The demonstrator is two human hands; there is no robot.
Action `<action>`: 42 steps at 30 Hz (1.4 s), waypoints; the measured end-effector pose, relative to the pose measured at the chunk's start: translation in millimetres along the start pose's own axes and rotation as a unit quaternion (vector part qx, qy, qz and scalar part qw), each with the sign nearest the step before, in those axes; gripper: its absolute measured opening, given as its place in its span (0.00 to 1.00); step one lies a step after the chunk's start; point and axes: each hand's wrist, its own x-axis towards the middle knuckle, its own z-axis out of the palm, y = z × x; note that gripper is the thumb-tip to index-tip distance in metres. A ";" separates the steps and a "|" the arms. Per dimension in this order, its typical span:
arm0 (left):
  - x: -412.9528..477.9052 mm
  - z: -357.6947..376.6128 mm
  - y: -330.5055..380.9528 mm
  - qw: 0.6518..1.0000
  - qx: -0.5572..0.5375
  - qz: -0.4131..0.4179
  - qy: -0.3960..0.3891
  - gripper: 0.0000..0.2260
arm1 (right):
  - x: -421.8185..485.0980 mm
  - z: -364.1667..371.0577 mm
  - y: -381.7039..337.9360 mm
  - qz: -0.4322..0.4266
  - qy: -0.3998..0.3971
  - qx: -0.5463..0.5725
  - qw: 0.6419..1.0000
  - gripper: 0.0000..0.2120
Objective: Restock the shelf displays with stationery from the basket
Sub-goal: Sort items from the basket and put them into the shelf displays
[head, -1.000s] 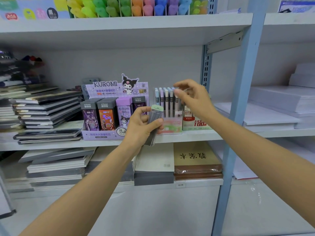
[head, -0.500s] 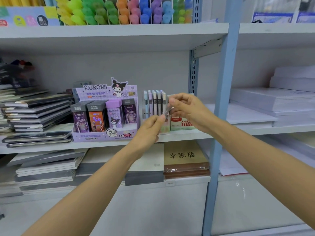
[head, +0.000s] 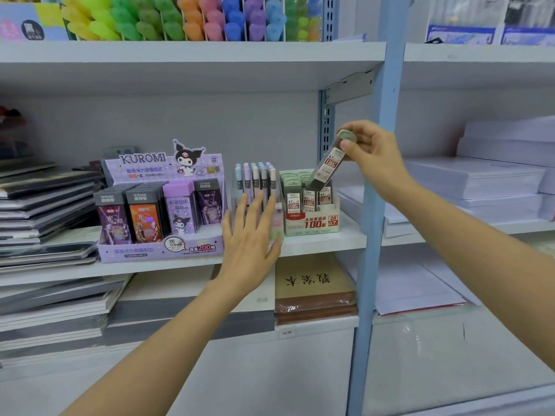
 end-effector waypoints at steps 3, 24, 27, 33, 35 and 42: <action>0.0 4.2 -0.7 1.000 -0.001 0.008 0.010 0.35 | -4.5 8.4 13.6 -0.014 -0.042 -0.065 0.997 0.10; -0.6 5.3 -1.7 1.000 0.001 0.014 0.017 0.36 | 3.3 24.6 28.1 -0.018 -0.037 -0.110 0.993 0.11; -0.7 5.3 -2.7 1.000 0.004 0.016 0.017 0.36 | 10.7 14.7 26.8 -0.020 -0.008 -0.070 0.997 0.10; -0.2 5.0 0.4 1.000 -0.001 0.009 0.021 0.36 | 1.2 28.1 30.0 -0.002 -0.104 -0.145 0.984 0.10; -0.2 4.6 0.8 1.000 -0.004 0.008 0.022 0.36 | -2.3 32.7 34.6 0.016 -0.146 -0.179 0.973 0.10; 0.9 7.6 -0.3 1.000 -0.004 0.011 0.026 0.36 | -1.9 41.1 47.0 0.002 -0.155 -0.268 0.951 0.15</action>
